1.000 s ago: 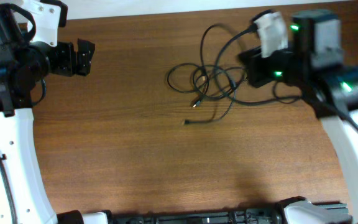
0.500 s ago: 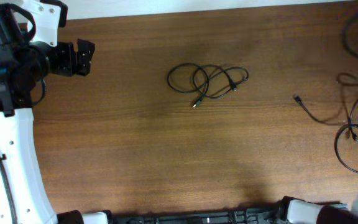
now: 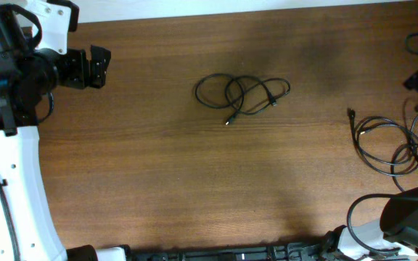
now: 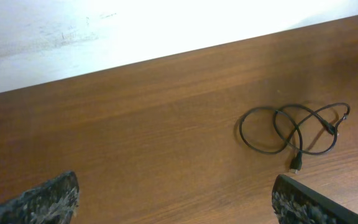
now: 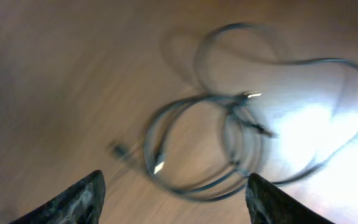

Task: Untangle cables

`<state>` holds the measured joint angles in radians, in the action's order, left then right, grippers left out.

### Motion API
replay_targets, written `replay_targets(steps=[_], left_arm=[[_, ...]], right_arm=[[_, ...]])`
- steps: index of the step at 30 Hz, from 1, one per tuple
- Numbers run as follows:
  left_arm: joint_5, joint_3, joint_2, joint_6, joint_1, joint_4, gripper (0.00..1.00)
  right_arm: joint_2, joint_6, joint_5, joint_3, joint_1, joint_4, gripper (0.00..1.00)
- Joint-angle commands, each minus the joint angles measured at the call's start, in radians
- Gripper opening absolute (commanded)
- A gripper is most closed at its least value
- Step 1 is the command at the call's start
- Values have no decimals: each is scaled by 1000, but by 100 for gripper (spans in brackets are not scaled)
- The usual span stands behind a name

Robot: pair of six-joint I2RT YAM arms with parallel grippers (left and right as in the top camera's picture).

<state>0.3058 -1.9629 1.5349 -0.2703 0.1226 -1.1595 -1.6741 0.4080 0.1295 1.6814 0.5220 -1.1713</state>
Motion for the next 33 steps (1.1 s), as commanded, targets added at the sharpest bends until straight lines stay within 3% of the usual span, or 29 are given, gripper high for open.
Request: replay_targets(steps=[1,10,15,21,27,33], left_arm=[[0,-14,-18,-8,0,2,99],[0,-14,-18,-8,0,2,99],[0,-14,-18,-8,0,2,100],[0,-14,-18,-8,0,2,99],[0,-14,-18,-8,0,2,99],[0,-14,-18,-8,0,2,99]], right_arm=[[-31,-249,-351,8,-14,5,71],[-209,-563,-494,-29,-217,63,70],[-346,-569,-512,-29,-363,176,69],[-479,-568,-494,-29,-512,282,75],[-494,-527,-304,-29,-532,340,75],[-494,-640,-283,-29,-536,374,81]])
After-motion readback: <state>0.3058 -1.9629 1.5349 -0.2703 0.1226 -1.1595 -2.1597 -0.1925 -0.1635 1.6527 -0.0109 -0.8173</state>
